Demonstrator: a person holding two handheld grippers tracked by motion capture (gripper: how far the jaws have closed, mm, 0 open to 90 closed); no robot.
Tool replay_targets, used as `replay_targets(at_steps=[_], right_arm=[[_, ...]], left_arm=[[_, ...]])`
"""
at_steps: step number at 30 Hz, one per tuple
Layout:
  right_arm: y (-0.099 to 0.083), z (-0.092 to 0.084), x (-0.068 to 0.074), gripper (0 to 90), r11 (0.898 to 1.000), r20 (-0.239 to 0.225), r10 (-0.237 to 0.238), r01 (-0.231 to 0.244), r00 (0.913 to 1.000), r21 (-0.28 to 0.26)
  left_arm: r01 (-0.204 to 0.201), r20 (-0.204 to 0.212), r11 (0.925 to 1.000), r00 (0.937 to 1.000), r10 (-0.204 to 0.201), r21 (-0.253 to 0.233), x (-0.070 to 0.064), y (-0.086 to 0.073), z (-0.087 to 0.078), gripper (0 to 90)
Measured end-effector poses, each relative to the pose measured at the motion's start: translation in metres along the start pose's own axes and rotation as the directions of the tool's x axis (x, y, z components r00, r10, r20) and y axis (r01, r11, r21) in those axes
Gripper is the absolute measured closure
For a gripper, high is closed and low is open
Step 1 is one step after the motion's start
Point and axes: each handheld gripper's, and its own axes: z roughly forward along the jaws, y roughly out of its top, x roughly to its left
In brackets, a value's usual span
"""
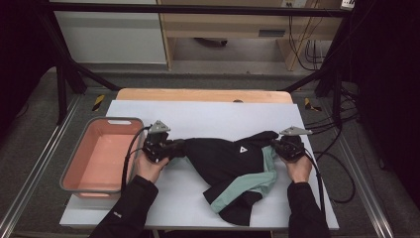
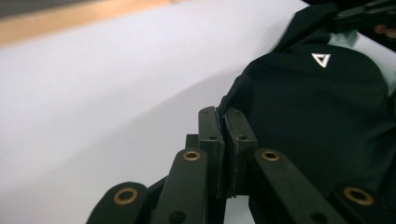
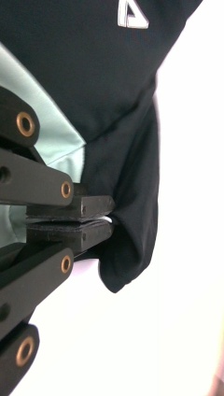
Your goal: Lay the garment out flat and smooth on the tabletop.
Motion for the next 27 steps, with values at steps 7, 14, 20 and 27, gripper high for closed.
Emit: replay_targets(at_steps=[7,14,20,27], right_arm=[[0.028,-0.002,-0.007,66.3,0.984,0.083,0.085,-0.071,0.9929,-0.163],[0.010,-0.006,0.014,38.2,0.993,-0.054,0.069,-0.073,0.9962,-0.094],[-0.001,-0.016,0.041,25.7,0.996,-0.172,0.045,-0.057,0.9842,-0.066],[-0.003,-0.032,0.078,23.0,0.998,-0.265,-0.019,0.001,0.9642,-0.070]], left_arm=[[0.054,-0.091,0.9963,0.9940,-0.060,-0.066,0.015,0.035,0.005,61.6],[0.034,-0.051,0.9988,0.9981,-0.036,-0.034,-0.003,0.000,0.013,30.9],[0.054,0.004,0.9985,0.9986,-0.054,0.007,-0.009,-0.028,0.017,17.6],[0.046,0.040,0.9989,0.9981,-0.046,0.011,-0.022,-0.054,0.011,9.5]])
